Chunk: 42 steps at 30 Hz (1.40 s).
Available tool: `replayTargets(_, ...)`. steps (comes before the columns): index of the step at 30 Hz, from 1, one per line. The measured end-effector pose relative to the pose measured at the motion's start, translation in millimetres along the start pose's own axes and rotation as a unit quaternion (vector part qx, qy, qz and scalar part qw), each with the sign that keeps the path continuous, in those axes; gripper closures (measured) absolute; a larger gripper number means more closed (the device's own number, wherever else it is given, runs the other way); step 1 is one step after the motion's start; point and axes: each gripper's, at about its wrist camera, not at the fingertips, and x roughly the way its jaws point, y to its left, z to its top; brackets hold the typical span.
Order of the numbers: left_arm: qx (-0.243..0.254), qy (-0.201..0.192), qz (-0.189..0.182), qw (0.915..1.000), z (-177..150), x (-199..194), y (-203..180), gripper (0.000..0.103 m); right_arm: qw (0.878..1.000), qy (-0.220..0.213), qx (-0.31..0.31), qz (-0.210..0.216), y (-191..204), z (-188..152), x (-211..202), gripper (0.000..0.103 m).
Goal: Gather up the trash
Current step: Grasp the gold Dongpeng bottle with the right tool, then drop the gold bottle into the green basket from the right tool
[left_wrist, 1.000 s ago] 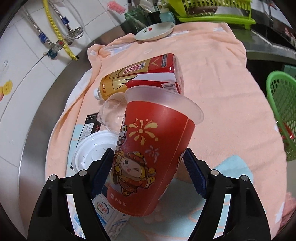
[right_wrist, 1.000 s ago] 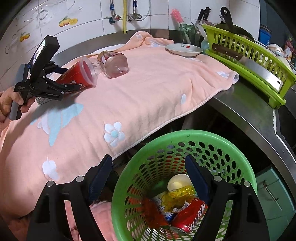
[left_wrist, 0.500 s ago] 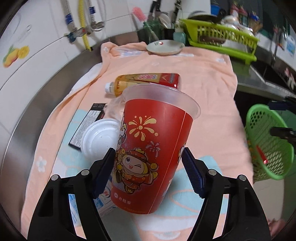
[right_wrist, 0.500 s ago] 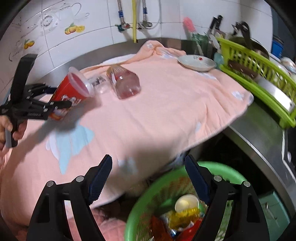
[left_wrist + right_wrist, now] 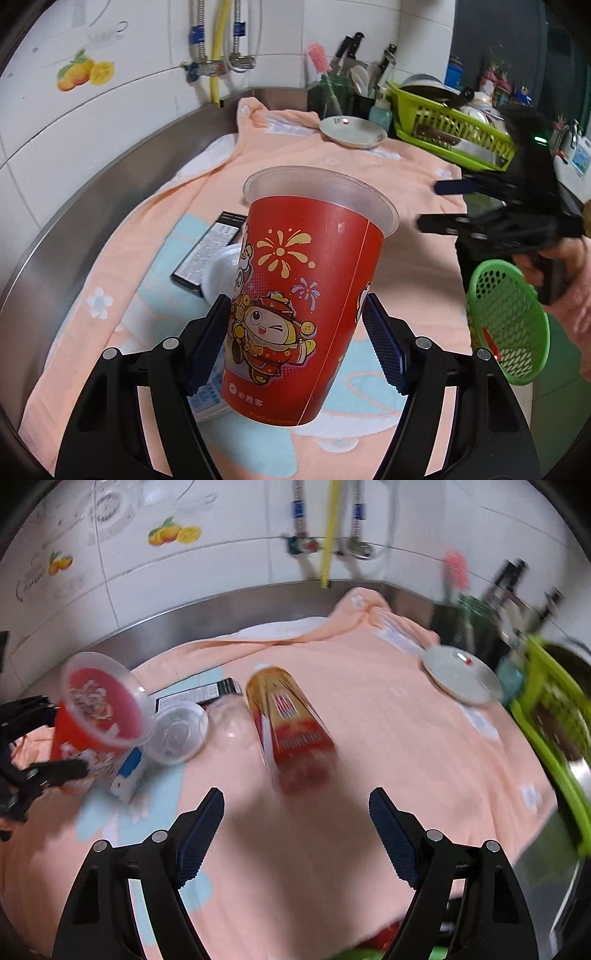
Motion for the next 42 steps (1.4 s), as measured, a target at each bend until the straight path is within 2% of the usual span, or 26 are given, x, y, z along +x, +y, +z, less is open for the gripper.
replayTargets(4, -0.014, -0.003, -0.001, 0.9999, 0, -5, 13, 0.032, 0.999, 0.026, -0.04, -0.011, 10, 27, 37, 0.025)
replayTargets(15, -0.028, -0.009, -0.003, 0.9996, 0, -5, 33, 0.032, 0.99, 0.085, -0.105, -0.045, 17, 49, 108, 0.027)
replayTargets(22, -0.033, -0.008, -0.007, 0.9994, -2, -2, 35, 0.032, 0.989, 0.096, -0.109, -0.04, 17, 59, 132, 0.027)
replayTargets(25, -0.036, -0.007, -0.008, 0.9993, -2, 0, 38, 0.032, 0.988, 0.102, -0.107, -0.037, 20, 62, 140, 0.033)
replayTargets(32, -0.036, -0.008, -0.009, 0.9993, -3, -1, 35, 0.032, 0.991, 0.09, -0.089, -0.034, 19, 58, 131, 0.034)
replayTargets(42, -0.023, -0.014, -0.023, 0.9994, -1, -9, 11, 0.032, 0.996, 0.07, -0.04, -0.028, 5, 20, 82, 0.035)
